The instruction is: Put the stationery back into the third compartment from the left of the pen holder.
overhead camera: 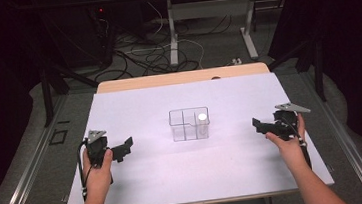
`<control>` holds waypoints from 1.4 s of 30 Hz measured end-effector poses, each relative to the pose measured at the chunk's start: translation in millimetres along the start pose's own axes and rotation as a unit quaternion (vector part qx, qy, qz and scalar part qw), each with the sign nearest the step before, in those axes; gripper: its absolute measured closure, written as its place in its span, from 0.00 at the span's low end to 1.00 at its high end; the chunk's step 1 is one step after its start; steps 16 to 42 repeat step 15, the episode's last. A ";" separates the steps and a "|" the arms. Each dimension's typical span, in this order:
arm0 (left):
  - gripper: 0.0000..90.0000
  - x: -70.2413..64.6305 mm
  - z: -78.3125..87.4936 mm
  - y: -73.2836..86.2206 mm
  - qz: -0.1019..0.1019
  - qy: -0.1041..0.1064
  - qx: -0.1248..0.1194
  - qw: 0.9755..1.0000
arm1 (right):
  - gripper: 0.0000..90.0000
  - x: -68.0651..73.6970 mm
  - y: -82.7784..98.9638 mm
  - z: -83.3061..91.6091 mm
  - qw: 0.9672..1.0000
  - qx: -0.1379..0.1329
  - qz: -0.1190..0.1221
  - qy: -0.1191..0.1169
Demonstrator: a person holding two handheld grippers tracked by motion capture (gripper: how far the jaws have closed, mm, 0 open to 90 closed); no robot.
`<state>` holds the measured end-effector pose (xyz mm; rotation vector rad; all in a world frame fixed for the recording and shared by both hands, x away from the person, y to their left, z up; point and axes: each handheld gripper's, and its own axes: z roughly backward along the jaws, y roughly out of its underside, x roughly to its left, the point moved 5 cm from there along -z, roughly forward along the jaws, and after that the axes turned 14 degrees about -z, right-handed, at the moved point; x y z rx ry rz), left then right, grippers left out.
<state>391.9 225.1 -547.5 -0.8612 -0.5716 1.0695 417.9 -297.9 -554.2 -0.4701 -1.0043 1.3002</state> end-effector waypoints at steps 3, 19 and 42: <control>0.00 0.7 -0.9 1.1 0.006 0.002 0.002 1.000 | 0.06 -2.0 0.8 -0.9 1.000 0.009 -0.001 0.005; 0.00 -0.4 -3.1 1.6 0.000 0.001 0.006 1.000 | 0.05 -7.9 1.6 -2.9 1.000 0.025 -0.001 0.016; 0.00 -0.4 -3.1 1.6 0.000 0.001 0.006 1.000 | 0.05 -7.9 1.6 -2.9 1.000 0.025 -0.001 0.016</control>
